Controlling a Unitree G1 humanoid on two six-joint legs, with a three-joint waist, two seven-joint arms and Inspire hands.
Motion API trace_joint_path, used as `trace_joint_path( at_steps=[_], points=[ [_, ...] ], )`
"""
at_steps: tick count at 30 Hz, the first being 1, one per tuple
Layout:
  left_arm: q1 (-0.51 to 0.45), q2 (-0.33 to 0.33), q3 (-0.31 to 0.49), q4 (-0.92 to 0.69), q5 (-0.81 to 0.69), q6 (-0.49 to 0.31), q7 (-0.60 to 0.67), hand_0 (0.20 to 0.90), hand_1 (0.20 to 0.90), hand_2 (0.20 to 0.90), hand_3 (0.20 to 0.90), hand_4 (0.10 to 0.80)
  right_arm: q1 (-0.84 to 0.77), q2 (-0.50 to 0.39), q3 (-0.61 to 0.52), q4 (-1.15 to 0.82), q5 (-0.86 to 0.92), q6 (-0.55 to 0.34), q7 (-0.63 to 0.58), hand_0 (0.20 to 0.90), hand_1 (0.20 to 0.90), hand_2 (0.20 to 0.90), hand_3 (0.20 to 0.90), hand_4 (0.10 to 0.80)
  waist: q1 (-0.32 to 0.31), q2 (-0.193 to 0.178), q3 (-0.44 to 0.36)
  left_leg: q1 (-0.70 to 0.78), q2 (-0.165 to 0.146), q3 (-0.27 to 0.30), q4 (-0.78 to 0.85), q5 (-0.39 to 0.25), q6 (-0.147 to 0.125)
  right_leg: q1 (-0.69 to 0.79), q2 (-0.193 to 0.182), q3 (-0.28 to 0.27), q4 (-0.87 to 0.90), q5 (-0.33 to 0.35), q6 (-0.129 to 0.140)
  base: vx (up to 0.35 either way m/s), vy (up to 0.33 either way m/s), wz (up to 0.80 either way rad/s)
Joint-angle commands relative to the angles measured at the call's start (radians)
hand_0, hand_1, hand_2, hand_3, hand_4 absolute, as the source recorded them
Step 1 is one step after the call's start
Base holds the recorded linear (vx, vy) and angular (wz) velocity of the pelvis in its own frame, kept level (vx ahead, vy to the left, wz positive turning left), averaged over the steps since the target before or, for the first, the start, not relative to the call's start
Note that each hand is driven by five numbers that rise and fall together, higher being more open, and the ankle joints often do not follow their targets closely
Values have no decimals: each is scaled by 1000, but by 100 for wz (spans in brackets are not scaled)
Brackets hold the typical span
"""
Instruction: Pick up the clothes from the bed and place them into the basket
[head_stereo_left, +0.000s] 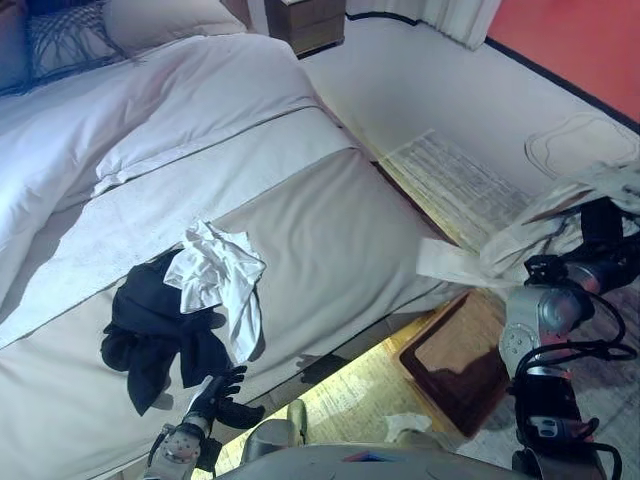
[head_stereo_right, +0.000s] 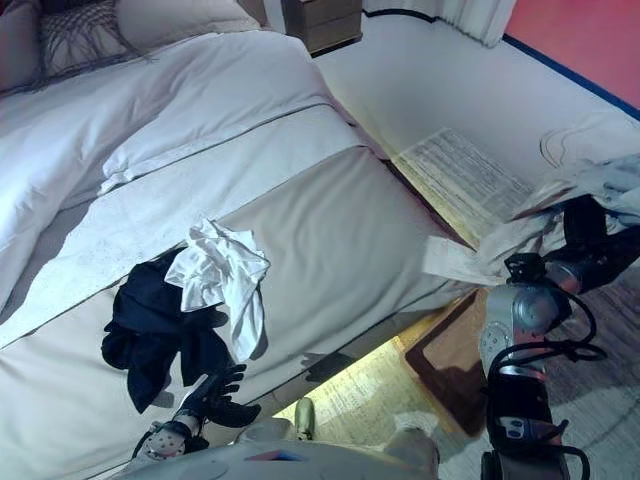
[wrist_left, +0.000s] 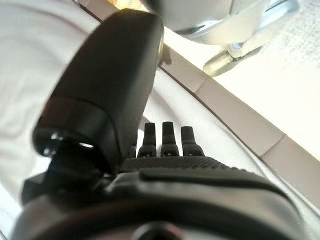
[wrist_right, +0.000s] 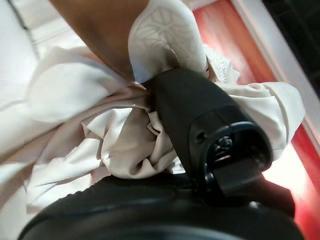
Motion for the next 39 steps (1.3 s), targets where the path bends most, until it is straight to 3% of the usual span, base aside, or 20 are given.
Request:
trace_joint_path(
  at_steps=[1, 5, 14, 26, 31, 34, 39],
  points=[
    [-24, 22, 50, -1, -4, -22, 17, 900, 900, 900, 900, 800, -130, -107, -11, -196, -103, -69, 47, 300, 300, 300, 200, 100, 24, -32, -89, -116, -29, -91, -46, 28, -61, 74, 19, 5, -93, -14, 46, -101, -159, -80],
    [-10, 0, 71, 5, 34, -47, -2, 900, 900, 900, 900, 800, -85, -119, -21, -191, -40, -4, 115, 300, 300, 300, 200, 100, 18, -56, -105, -128, 1, -80, -44, 41, -86, 96, 41, -4, -127, -21, 46, -44, -104, -43],
    [11, -21, 54, 17, 53, -57, 20, 900, 900, 900, 900, 800, 16, -73, -3, -62, 34, 92, 165, 300, 300, 300, 200, 100, -7, -55, -109, -100, 28, -84, -51, 47, -111, 117, 59, -6, -144, -25, 27, 23, -45, -6],
    [32, 1, 34, 11, 80, -69, 12, 900, 900, 900, 900, 800, 140, -18, 38, 134, 82, 164, 201, 300, 300, 300, 200, 100, -27, -29, -88, -114, 26, -97, -51, 57, -119, 93, 55, -11, -138, -22, 26, -2, -4, 1],
    [33, 8, 30, 22, 77, -80, 9, 900, 900, 900, 900, 800, 177, 2, 36, 284, 75, 116, 149, 300, 300, 300, 200, 100, -29, -21, -85, -113, 24, -102, -52, 56, -120, 93, 54, -16, -137, -22, 27, 8, -14, 3],
    [28, 14, 24, 27, 81, -83, 9, 900, 900, 900, 900, 800, 177, -7, 12, 388, 87, 100, 134, 300, 300, 300, 200, 100, -24, -12, -82, -113, 20, -110, -51, 54, -121, 94, 51, -21, -130, -25, 27, 26, -16, 1],
    [-1, 34, -8, 16, 45, -77, -1, 900, 900, 900, 900, 800, 132, -62, -2, 581, 126, 157, 164, 300, 300, 300, 200, 100, -7, 17, -55, -145, 8, -131, -30, 60, -125, 63, 34, -34, -97, -32, 22, -17, 6, 5]
  ],
)
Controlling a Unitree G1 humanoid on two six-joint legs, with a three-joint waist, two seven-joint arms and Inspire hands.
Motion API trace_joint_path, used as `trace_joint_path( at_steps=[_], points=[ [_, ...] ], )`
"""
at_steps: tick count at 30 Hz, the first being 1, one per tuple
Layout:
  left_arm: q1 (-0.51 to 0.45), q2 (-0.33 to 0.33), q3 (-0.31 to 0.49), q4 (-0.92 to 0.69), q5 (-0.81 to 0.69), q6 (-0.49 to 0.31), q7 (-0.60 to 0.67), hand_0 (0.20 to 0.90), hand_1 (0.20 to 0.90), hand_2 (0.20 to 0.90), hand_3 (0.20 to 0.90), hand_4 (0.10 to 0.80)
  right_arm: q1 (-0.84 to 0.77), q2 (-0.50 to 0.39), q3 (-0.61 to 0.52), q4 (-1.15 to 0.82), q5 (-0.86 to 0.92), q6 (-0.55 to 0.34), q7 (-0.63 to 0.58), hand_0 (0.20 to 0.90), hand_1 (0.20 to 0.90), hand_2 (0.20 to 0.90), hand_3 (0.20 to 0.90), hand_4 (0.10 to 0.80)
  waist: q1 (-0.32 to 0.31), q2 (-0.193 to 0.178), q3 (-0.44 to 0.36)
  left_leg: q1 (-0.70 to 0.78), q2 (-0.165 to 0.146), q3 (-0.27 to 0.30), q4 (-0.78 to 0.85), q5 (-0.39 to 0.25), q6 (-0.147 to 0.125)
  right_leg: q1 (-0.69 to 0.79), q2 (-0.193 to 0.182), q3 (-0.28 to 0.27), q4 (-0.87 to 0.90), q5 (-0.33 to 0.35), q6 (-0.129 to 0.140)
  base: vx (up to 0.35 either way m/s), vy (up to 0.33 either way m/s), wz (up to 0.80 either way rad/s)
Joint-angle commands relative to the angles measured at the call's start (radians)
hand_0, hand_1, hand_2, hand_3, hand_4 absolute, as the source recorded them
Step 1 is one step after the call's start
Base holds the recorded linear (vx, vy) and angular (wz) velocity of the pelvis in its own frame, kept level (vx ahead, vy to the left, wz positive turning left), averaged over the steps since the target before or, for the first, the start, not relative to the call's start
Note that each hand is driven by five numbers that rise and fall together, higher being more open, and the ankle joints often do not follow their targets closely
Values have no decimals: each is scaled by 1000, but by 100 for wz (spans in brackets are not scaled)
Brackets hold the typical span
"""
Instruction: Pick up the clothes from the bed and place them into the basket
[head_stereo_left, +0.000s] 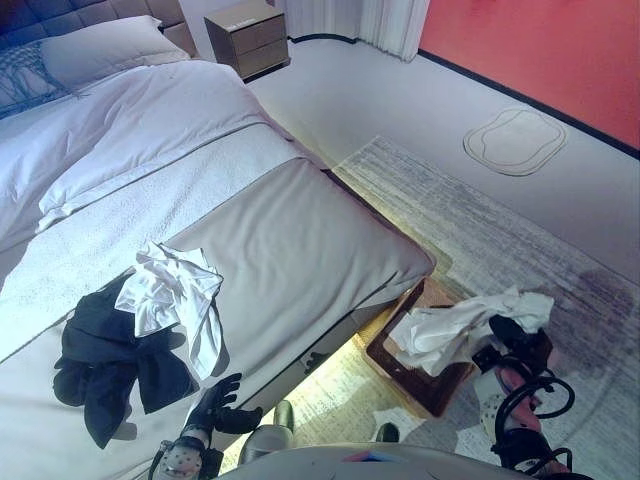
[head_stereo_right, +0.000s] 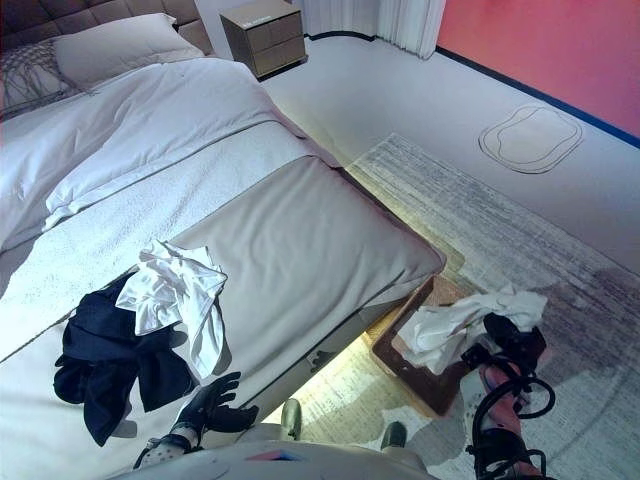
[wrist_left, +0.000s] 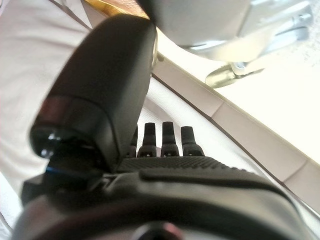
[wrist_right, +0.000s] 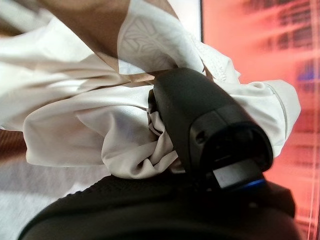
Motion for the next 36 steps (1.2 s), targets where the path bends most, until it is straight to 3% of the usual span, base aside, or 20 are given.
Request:
trace_joint_path(
  at_steps=[1, 4, 8, 11, 17, 21, 22, 31, 36],
  points=[
    [-58, 49, -52, 18, -6, -54, -13, 900, 900, 900, 900, 800, -87, -113, -62, 11, 19, -78, 22, 300, 300, 300, 200, 100, 25, 22, 21, -122, -32, -69, 47, 9, -11, 9, -53, -75, 85, -59, 27, -122, 14, 11],
    [-92, 57, -79, -1, -27, -61, -30, 900, 900, 900, 900, 800, -137, -144, -57, 84, 31, -79, 13, 300, 300, 300, 200, 100, 33, 39, 59, -173, -41, -87, 85, 5, -11, -41, -66, -82, 121, -65, 20, -235, 11, 16],
    [-150, 39, -153, -25, -87, -92, -22, 900, 900, 900, 900, 800, -285, -225, -26, 184, 14, -112, 0, 300, 300, 300, 200, 100, 32, 98, 190, -316, -65, -108, 213, 10, -17, -174, -93, -80, 231, -77, -8, -309, 52, 10],
    [-150, 30, -169, -42, -91, -102, -14, 900, 900, 900, 900, 800, -368, -253, 1, 236, 12, -107, 0, 300, 300, 300, 200, 100, 34, 120, 257, -382, -70, -107, 281, 3, -19, -238, -97, -73, 292, -89, -23, -115, -19, -3],
    [-161, 60, -189, -97, -120, -115, -9, 900, 900, 900, 900, 800, -524, -365, 40, 321, -12, -69, 25, 300, 300, 300, 200, 100, 41, 155, 331, -486, -88, -104, 302, 13, 2, -398, -104, -60, 350, -77, -16, -161, -16, -6],
    [-160, 71, -207, -149, -159, -118, -13, 900, 900, 900, 900, 800, -611, -445, 62, 342, -16, 2, 41, 300, 300, 300, 200, 100, 35, 183, 363, -523, -97, -88, 286, 32, 9, -471, -106, -45, 368, -64, -8, -85, 24, 4],
    [-161, 71, -208, -149, -162, -118, -13, 900, 900, 900, 900, 800, -616, -448, 64, 345, -14, 7, 40, 900, 900, 900, 900, 800, 34, 184, 365, -525, -97, -87, 285, 32, 9, -475, -107, -43, 369, -63, -7, -40, 19, 3],
    [-155, 66, -223, -180, -211, -125, -21, 900, 900, 900, 900, 800, -710, -540, 59, 389, -14, 59, 68, 900, 900, 900, 900, 800, 25, 227, 373, -505, -106, -74, 236, 48, 1, -497, -121, -30, 365, -59, 3, -9, 33, -2],
    [-160, 65, -211, -170, -236, -107, -46, 900, 900, 900, 900, 800, -704, -540, 70, 373, -20, 109, 120, 900, 900, 900, 900, 800, 19, 223, 354, -459, -100, -67, 193, 51, -8, -462, -126, -31, 328, -53, 11, 31, 20, -1]
  ],
)
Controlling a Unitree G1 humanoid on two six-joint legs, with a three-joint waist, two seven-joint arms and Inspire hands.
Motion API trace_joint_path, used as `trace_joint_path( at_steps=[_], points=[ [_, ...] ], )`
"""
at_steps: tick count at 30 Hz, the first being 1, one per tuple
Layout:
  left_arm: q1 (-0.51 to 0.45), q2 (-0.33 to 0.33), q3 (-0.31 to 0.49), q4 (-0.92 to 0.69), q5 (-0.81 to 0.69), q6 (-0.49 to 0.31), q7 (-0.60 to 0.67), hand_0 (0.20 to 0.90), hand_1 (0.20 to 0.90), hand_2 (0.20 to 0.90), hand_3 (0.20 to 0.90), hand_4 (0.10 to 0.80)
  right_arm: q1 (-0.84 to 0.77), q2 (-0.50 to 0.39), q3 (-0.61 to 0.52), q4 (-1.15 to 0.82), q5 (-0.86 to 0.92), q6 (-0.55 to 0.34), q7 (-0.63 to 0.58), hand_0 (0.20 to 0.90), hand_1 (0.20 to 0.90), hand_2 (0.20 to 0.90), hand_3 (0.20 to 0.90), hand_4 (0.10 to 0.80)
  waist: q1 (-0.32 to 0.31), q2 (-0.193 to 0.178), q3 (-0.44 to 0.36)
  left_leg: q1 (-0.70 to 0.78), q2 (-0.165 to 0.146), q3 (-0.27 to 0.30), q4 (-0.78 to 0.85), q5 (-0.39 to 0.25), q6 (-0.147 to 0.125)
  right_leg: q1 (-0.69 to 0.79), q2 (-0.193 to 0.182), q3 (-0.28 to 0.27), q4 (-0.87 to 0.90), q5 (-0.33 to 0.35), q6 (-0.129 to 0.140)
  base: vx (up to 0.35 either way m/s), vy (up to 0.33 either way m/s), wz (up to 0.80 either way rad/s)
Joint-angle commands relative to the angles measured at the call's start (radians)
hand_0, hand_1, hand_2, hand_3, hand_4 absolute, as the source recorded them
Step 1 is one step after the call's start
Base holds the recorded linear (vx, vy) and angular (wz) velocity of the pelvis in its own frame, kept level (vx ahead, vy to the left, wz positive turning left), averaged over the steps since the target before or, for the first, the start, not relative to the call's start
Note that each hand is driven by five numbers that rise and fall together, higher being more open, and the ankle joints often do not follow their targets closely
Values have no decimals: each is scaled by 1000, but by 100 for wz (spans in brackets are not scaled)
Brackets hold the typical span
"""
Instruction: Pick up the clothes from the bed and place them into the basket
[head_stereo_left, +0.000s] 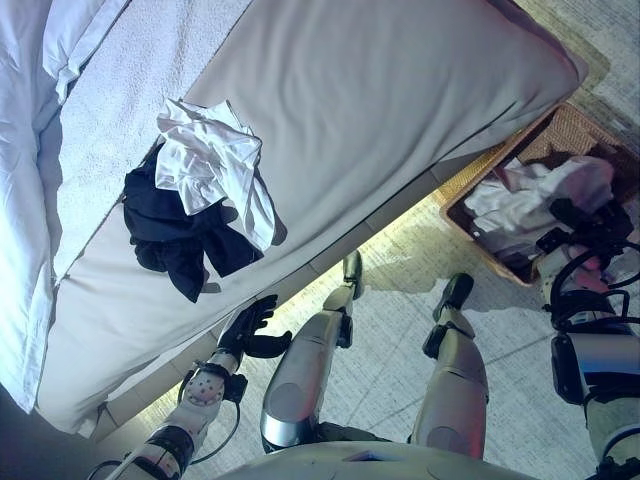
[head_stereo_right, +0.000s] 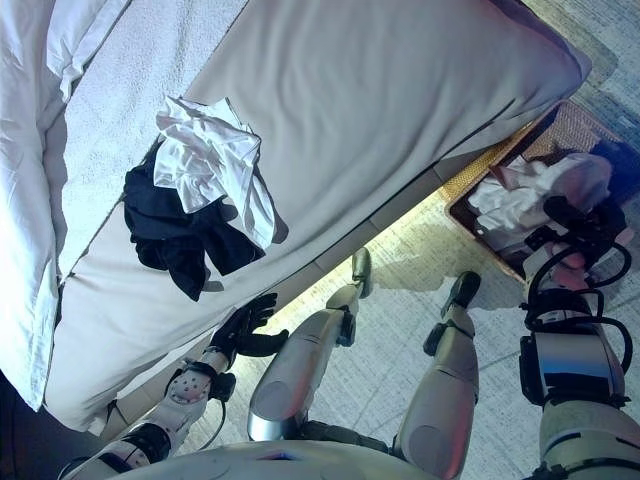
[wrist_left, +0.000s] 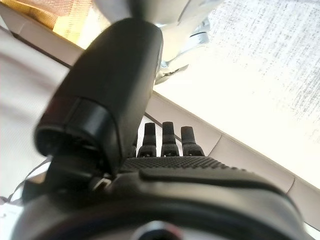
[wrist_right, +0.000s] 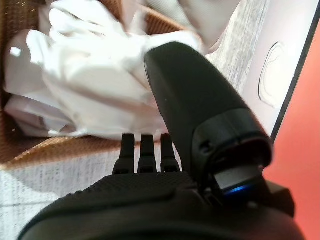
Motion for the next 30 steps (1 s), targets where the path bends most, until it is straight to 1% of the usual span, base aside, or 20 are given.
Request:
trace_joint_path(
  at_steps=[1, 3, 8, 10, 14, 16, 18, 21, 22, 23, 24, 25, 26, 27, 30],
  points=[
    [44, 24, -24, -15, -30, -21, -14, 900, 900, 900, 900, 800, -1, -166, 45, -47, -34, -17, 24, 900, 900, 900, 900, 800, -18, 39, -43, -16, 5, -40, 35, -20, -58, 56, 28, -58, -5, -31, 0, 0, 0, 0],
    [48, 26, -26, -7, -31, -29, -17, 900, 900, 900, 900, 800, 15, -162, 37, -39, -41, -12, 59, 900, 900, 900, 900, 800, -20, 35, -53, 5, 12, -37, 20, -21, -61, 71, 32, -60, -14, -31, 1, 13, -17, 1],
    [47, 29, -8, 10, -26, -10, -16, 900, 900, 900, 900, 800, 102, -97, 34, -43, -47, -26, 124, 900, 900, 900, 900, 800, -18, 7, -84, 56, 27, -42, 0, -28, -67, 124, 50, -75, -20, -47, -8, 43, -75, 7],
    [51, 31, 8, 20, -24, 0, -22, 900, 900, 900, 900, 800, 158, -49, 42, -58, -61, -46, 186, 900, 900, 900, 900, 800, -12, -12, -104, 84, 40, -48, -8, -30, -73, 157, 61, -90, -21, -59, -17, 41, -122, 16],
    [62, 26, 40, 48, -13, 16, -24, 900, 900, 900, 900, 800, 238, 50, 65, -102, -40, -65, 229, 900, 900, 900, 900, 800, 1, -44, -143, 134, 66, -65, -38, -19, -90, 229, 90, -117, -43, -74, -33, 65, -138, 16],
    [70, 23, 49, 57, -3, 19, -26, 900, 900, 900, 900, 800, 259, 78, 78, -113, -55, -72, 248, 900, 900, 900, 900, 800, 7, -54, -152, 148, 74, -68, -49, -11, -96, 255, 98, -124, -57, -74, -36, 41, -115, 17],
    [89, 11, 64, 76, -2, 26, -17, 900, 900, 900, 900, 800, 289, 133, 114, -136, -73, -87, 279, 900, 900, 900, 900, 800, 25, -69, -174, 174, 89, -74, -68, 4, -108, 307, 114, -139, -86, -76, -42, 69, -133, 21],
    [111, -6, 101, 113, 12, 18, -9, 900, 900, 900, 900, 800, 319, 177, 152, -171, -110, -99, 287, 900, 900, 900, 900, 800, 45, -89, -195, 197, 95, -76, -60, 5, -115, 360, 122, -160, -107, -80, -49, 78, -70, 17],
    [121, -13, 118, 130, 29, 22, -16, 900, 900, 900, 900, 800, 336, 191, 166, -196, -124, -97, 274, 900, 900, 900, 900, 800, 50, -95, -206, 202, 97, -61, -43, -1, -116, 380, 118, -180, -106, -86, -52, 90, -31, 30],
    [127, -16, 127, 138, 51, 24, -23, 900, 900, 900, 900, 800, 355, 202, 172, -217, -129, -94, 262, 900, 900, 900, 900, 800, 48, -97, -212, 203, 109, -30, -31, 8, -121, 397, 114, -201, -103, -91, -54, 203, -42, 36],
    [134, -22, 137, 148, 95, 37, -30, 900, 900, 900, 900, 800, 391, 219, 178, -252, -137, -100, 263, 900, 900, 900, 900, 800, 41, -105, -225, 218, 136, 36, -20, 11, -142, 440, 107, -229, -97, -121, -45, 205, -25, 53],
    [136, -22, 137, 153, 119, 42, -31, 900, 900, 900, 900, 800, 410, 226, 182, -274, -133, -106, 262, 900, 900, 900, 900, 800, 36, -109, -228, 223, 149, 70, -10, 19, -146, 457, 98, -251, -96, -121, -43, 213, 30, 85],
    [141, -22, 137, 161, 133, 47, -33, 900, 900, 900, 900, 800, 430, 235, 191, -296, -161, -117, 274, 900, 900, 900, 900, 800, 31, -115, -237, 236, 156, 102, -13, 9, -144, 476, 84, -276, -100, -115, -35, 130, 100, 108],
    [146, -22, 140, 169, 145, 48, -33, 900, 900, 900, 900, 800, 443, 244, 203, -313, -178, -118, 276, 900, 900, 900, 900, 800, 31, -121, -246, 252, 150, 113, -27, -5, -139, 489, 77, -284, -103, -111, -28, 222, 186, 130],
    [162, -25, 145, 196, 171, 33, -21, 900, 900, 900, 900, 800, 464, 260, 250, -362, -253, -106, 301, 900, 900, 900, 900, 800, 43, -136, -293, 299, 117, 102, -67, -29, -119, 529, 60, -295, -115, -104, -4, 271, 199, 80]
  ],
)
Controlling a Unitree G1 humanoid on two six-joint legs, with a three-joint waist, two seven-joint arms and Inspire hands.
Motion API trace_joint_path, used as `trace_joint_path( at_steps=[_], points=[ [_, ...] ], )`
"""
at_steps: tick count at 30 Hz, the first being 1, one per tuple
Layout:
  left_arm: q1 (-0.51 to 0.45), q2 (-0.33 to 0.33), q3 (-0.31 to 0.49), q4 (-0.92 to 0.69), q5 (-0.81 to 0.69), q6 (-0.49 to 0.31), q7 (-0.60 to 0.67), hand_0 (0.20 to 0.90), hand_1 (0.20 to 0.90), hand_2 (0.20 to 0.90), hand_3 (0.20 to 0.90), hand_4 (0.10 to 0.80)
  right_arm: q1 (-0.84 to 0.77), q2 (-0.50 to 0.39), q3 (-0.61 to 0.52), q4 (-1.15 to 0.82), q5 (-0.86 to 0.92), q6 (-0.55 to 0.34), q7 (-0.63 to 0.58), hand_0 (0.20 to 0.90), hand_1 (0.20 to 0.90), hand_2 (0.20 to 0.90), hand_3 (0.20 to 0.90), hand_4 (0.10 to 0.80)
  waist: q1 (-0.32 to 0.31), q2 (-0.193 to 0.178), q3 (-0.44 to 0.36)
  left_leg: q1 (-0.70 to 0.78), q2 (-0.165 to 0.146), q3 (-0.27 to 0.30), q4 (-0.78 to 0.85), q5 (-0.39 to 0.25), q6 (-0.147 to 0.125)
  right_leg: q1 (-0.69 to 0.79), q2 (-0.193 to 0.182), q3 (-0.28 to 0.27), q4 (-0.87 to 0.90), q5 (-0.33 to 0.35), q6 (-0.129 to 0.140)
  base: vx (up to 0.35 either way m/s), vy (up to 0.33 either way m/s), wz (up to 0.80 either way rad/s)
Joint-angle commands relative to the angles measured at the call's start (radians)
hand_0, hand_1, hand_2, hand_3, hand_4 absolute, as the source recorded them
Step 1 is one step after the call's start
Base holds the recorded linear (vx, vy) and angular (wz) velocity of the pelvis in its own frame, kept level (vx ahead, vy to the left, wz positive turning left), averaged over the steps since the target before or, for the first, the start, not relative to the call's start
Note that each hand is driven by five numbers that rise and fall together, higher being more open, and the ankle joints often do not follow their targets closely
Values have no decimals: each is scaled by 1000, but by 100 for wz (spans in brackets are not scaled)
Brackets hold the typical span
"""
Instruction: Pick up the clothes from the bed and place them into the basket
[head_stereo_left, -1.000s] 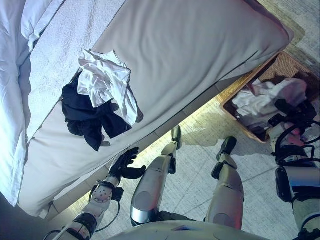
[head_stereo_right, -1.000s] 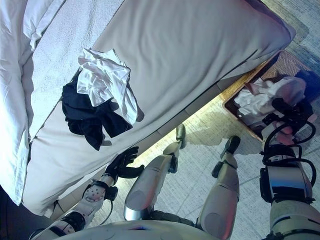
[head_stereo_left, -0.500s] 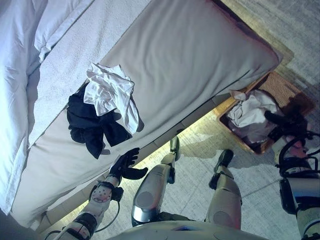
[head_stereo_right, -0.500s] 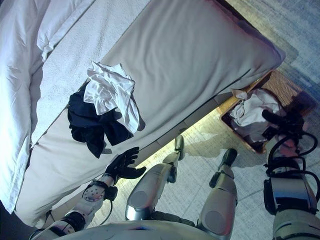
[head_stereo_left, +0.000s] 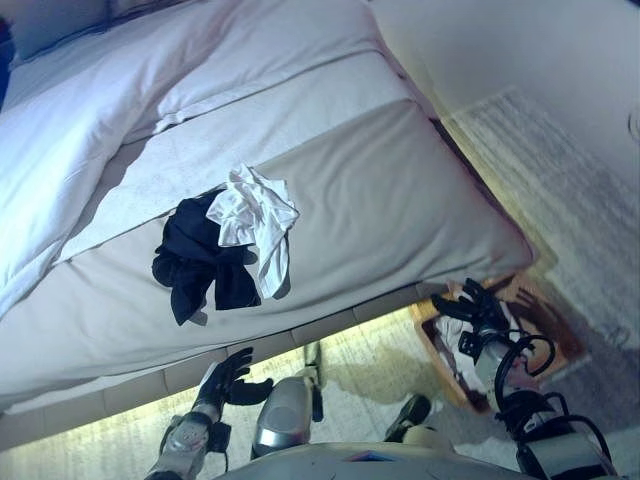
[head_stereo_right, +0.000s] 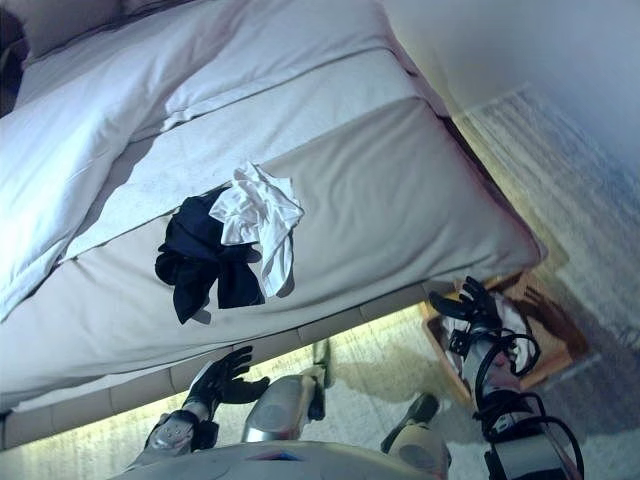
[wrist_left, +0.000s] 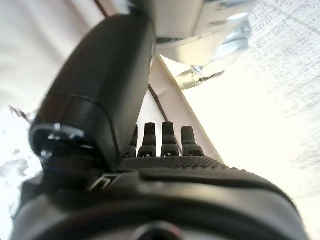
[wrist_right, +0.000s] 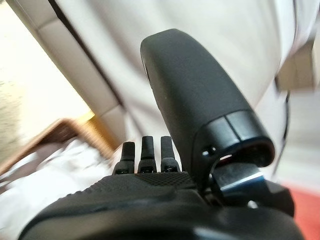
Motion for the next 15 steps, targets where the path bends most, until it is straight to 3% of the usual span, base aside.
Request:
trace_joint_path(
  at_steps=[1, 5, 8, 9, 10, 11, 12, 13, 15],
  points=[
    [1, 27, -20, 13, 59, -18, 7, 900, 900, 900, 900, 800, -58, -4, 26, -120, -98, -67, 40, 900, 900, 900, 900, 800, 32, -38, -55, 9, -9, -56, -4, 26, -60, -24, 7, 62, 74, -19, -34, 308, 242, 34],
    [-5, 49, -8, -1, 31, -4, 6, 900, 900, 900, 900, 800, -50, -9, 71, -144, -254, -32, 94, 900, 900, 900, 900, 800, 45, -59, -110, 48, -53, -68, -8, -11, -14, 11, -22, 79, 98, -13, -9, 263, 178, 30],
    [-27, 66, -1, -23, 30, 26, -11, 900, 900, 900, 900, 800, -65, -10, 98, -144, -336, 2, 110, 900, 900, 900, 900, 800, 52, -75, -123, 59, -101, -85, 0, -37, 37, -13, -95, 118, 248, 72, 28, 183, 198, 38],
    [-35, 70, -1, -32, 33, 38, -14, 900, 900, 900, 900, 800, -71, -12, 105, -145, -362, 9, 110, 900, 900, 900, 900, 800, 54, -69, -122, 48, -108, -81, 11, -29, 63, -40, -122, 121, 332, 119, 21, 124, 211, 40],
    [-43, 73, -9, -37, 29, 47, -9, 900, 900, 900, 900, 800, -78, -13, 118, -138, -383, 13, 107, 900, 900, 900, 900, 800, 49, -64, -122, 51, -111, -91, 17, -39, 78, -70, -131, 158, 402, 128, 19, 168, 145, 59],
    [-50, 79, -20, -40, 14, 63, 2, 900, 900, 900, 900, 800, -84, -15, 134, -132, -418, 16, 99, 900, 900, 900, 900, 800, 32, -61, -118, 61, -112, -114, 18, -48, 88, -116, -101, 220, 428, 123, 11, 228, 16, 63],
    [-54, 85, -26, -45, 8, 75, 6, 900, 900, 900, 900, 800, -88, -18, 143, -132, -444, 18, 82, 900, 900, 900, 900, 800, 21, -62, -116, 68, -112, -132, 13, -50, 89, -137, -70, 246, 418, 108, 3, 294, -156, 70],
    [-63, 95, -40, -48, 2, 89, 10, 900, 900, 900, 900, 800, -102, -33, 170, -131, -516, 24, 54, 900, 900, 900, 900, 800, 0, -76, -112, 80, -116, -171, 8, -56, 80, -165, -2, 294, 284, 81, -11, 250, -233, 70],
    [-80, 106, -51, -52, -3, 90, 9, 900, 900, 900, 900, 800, -134, -55, 191, -119, -557, 25, 31, 900, 900, 900, 900, 800, -22, -92, -104, 84, -118, -200, 2, -66, 70, -185, 39, 320, 136, 96, -7, 172, -236, 88]
  ],
)
